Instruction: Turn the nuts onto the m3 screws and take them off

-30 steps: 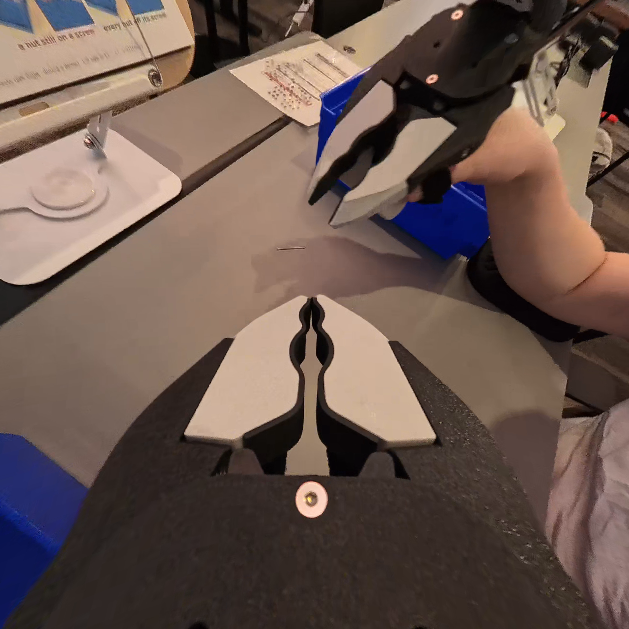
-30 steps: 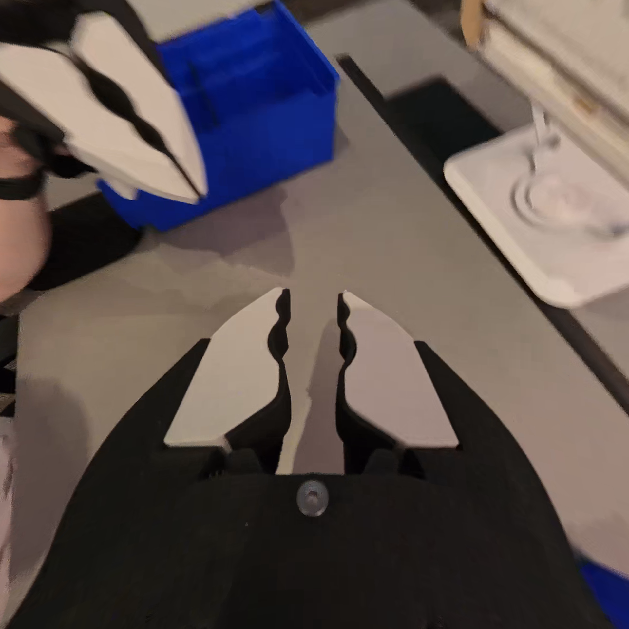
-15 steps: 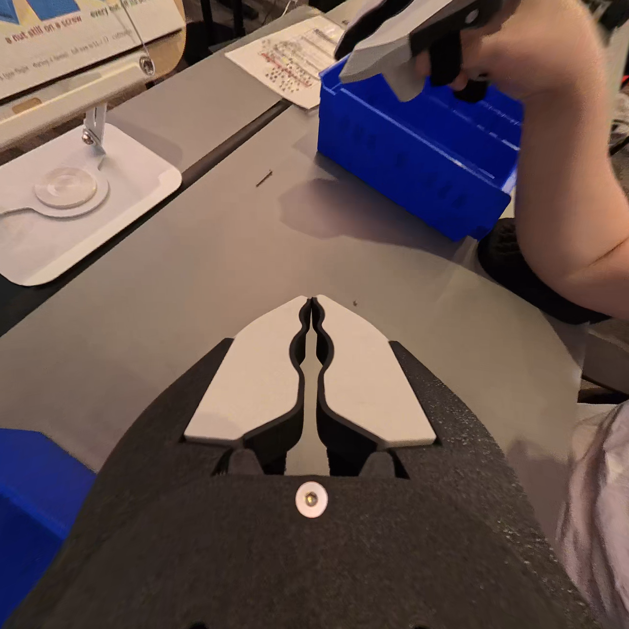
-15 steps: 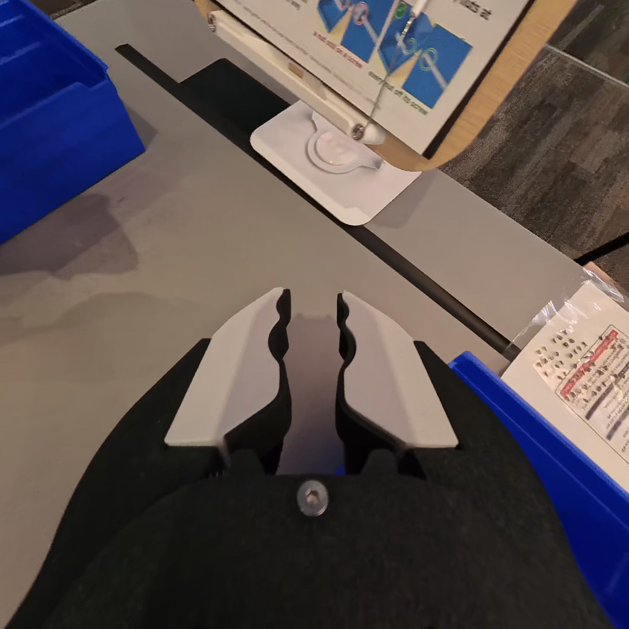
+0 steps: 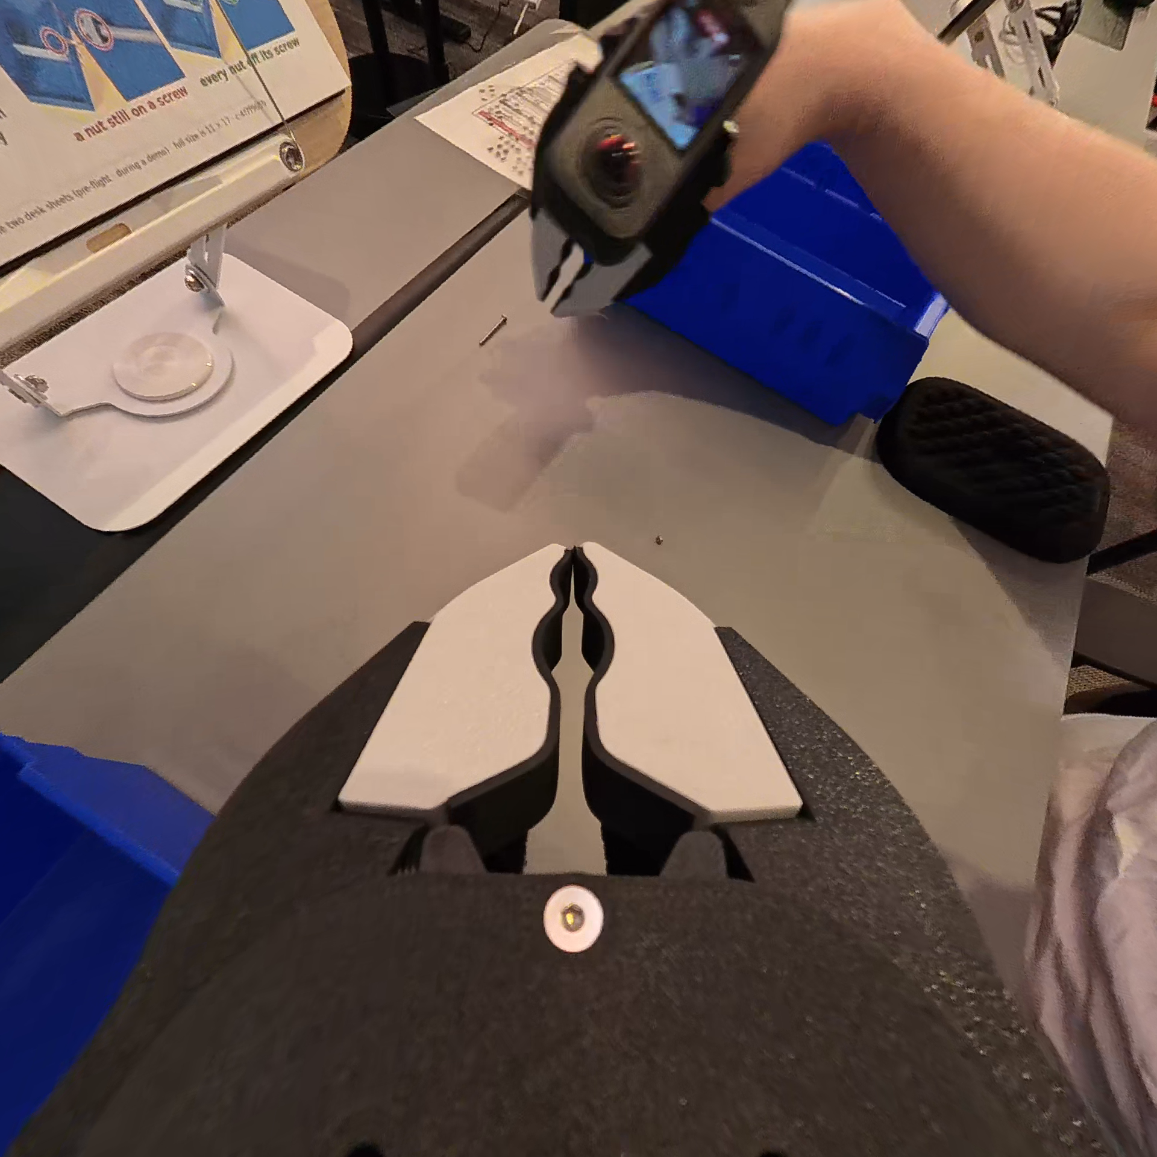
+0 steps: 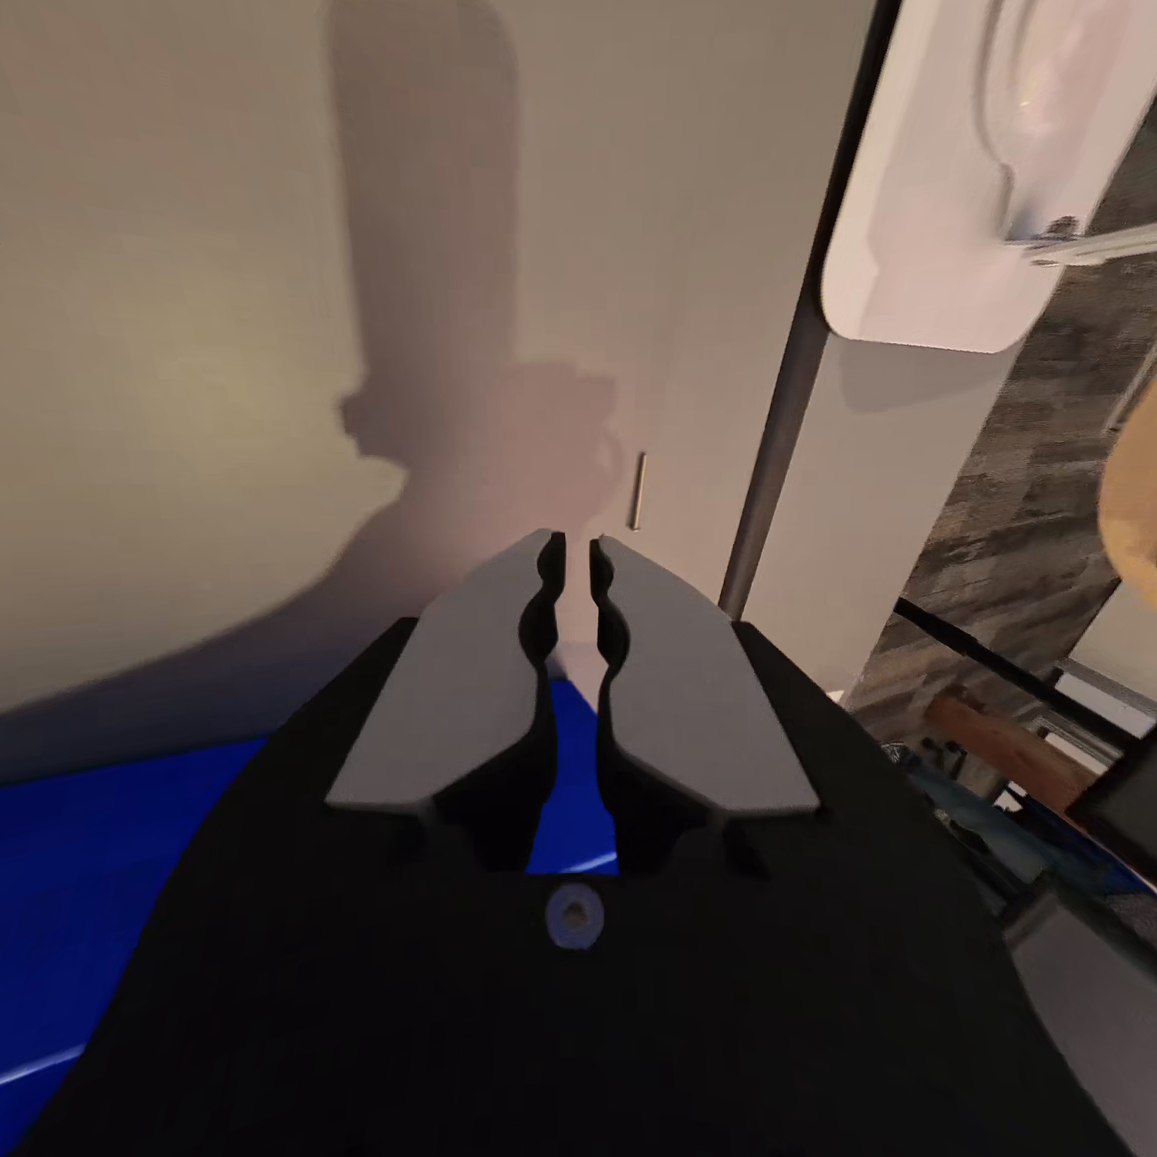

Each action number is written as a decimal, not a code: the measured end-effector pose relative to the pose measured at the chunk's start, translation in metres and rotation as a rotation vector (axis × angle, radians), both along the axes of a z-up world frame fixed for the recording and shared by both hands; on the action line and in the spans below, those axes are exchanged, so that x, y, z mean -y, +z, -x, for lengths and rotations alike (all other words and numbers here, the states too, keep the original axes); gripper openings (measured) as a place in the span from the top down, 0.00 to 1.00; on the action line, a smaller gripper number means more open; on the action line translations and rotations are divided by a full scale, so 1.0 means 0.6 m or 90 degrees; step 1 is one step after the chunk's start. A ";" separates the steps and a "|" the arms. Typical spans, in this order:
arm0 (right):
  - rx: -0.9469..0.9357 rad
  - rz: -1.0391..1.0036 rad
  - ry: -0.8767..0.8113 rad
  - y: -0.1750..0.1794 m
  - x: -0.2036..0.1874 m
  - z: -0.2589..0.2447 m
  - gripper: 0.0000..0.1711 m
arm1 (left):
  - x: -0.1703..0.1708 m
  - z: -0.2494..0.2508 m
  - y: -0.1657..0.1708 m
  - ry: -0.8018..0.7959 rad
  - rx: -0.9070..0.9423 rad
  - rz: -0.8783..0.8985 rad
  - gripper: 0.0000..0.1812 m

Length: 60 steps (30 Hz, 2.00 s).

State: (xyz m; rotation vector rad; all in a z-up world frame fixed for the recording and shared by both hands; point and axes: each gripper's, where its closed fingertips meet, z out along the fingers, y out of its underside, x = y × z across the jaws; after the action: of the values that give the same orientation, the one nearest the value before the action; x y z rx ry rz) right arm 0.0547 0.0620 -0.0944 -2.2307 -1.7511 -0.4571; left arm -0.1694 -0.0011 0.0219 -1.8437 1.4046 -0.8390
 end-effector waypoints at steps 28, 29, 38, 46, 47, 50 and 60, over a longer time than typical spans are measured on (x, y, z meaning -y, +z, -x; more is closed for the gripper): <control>0.025 0.202 -0.010 -0.107 -0.085 -0.051 0.96 | -0.006 0.003 -0.050 -0.011 -0.099 -0.018 1.00; 0.023 0.211 -0.013 -0.108 -0.083 -0.051 0.98 | -0.006 0.003 -0.051 -0.012 -0.099 -0.015 1.00; -0.069 0.214 -0.026 -0.101 -0.061 -0.022 0.98 | -0.005 0.002 -0.053 -0.015 -0.098 -0.012 1.00; -0.491 0.059 -0.002 0.094 -0.026 0.162 0.98 | -0.007 -0.032 -0.004 -0.042 0.073 -0.003 0.92; -0.559 0.059 -0.003 0.127 -0.011 0.188 0.99 | -0.002 -0.038 0.008 -0.059 0.110 -0.006 0.90; -0.742 0.066 -0.027 0.217 0.034 0.246 0.99 | 0.000 -0.042 0.036 -0.068 0.183 -0.034 0.87; -0.972 0.071 -0.006 0.324 0.139 0.327 0.99 | 0.047 -0.048 0.103 -0.122 0.355 0.119 0.93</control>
State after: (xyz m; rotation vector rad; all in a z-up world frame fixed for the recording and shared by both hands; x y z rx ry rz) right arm -0.1413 -0.0217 0.0998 -1.6463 -0.8497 1.0965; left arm -0.1404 -0.0295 0.0837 -1.4477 1.1761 -1.4906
